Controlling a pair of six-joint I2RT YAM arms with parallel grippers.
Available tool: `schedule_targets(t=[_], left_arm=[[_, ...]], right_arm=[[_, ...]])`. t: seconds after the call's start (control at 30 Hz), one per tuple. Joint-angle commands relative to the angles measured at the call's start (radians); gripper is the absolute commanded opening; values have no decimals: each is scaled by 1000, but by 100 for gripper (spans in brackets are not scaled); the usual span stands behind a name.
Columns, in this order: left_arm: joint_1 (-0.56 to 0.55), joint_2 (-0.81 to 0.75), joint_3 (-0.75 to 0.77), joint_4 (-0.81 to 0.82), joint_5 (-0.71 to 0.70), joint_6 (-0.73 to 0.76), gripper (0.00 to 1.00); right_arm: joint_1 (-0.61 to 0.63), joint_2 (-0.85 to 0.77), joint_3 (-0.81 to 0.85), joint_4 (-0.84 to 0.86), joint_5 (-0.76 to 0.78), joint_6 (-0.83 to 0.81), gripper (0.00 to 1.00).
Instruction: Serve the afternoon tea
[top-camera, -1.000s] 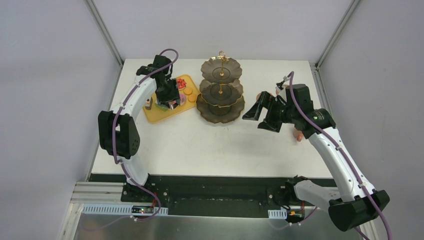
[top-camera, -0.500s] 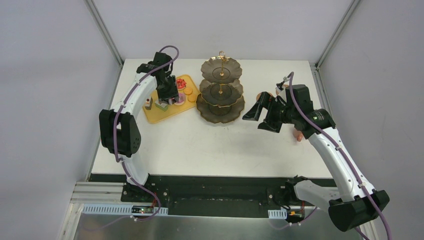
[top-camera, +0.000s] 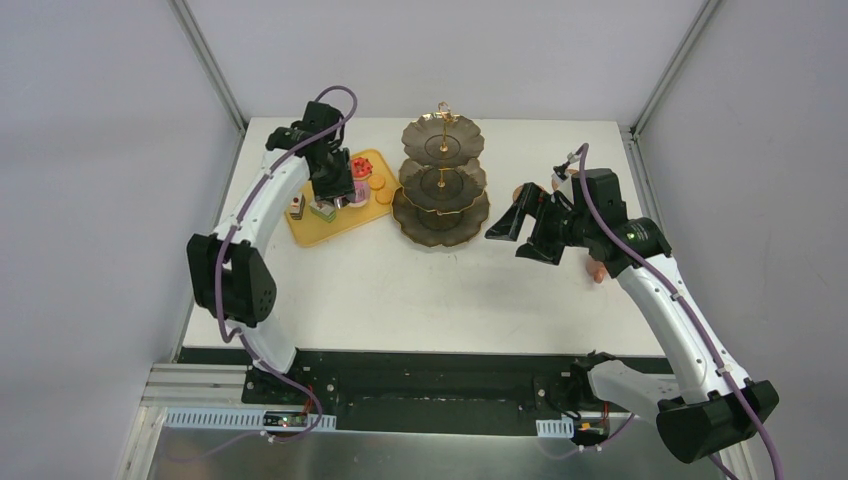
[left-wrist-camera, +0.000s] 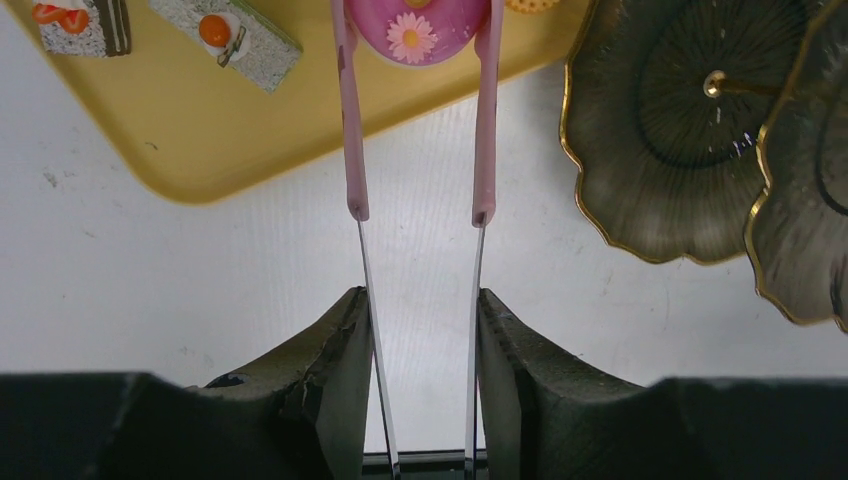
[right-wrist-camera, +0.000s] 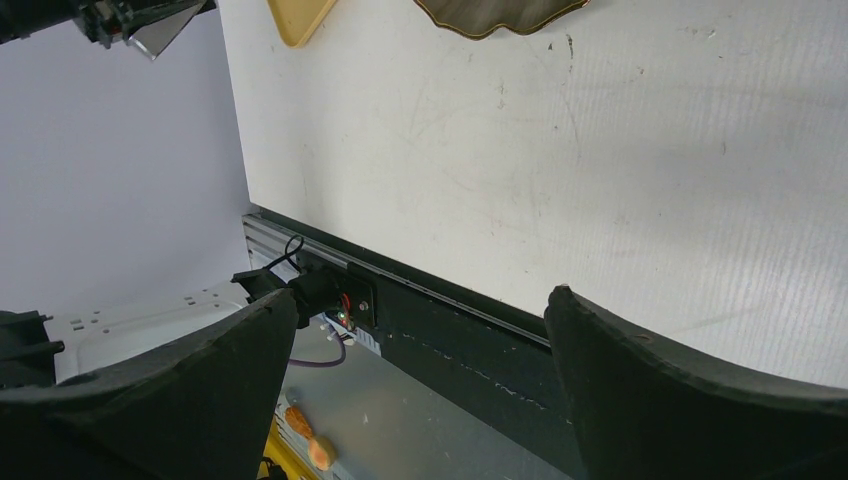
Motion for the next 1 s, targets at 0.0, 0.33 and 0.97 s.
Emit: schedule_targets(t=[0.0, 0.33, 0.97], left_arm=[[-18, -165, -31, -6, -18, 55, 25], [-175, -391, -217, 100, 0, 106, 25], [-335, -411, -403, 334, -98, 85, 24]], right_arm=[[-4, -23, 0, 33, -20, 1, 99], [-4, -18, -2, 39, -20, 5, 99], [-4, -43, -22, 36, -31, 21, 99]])
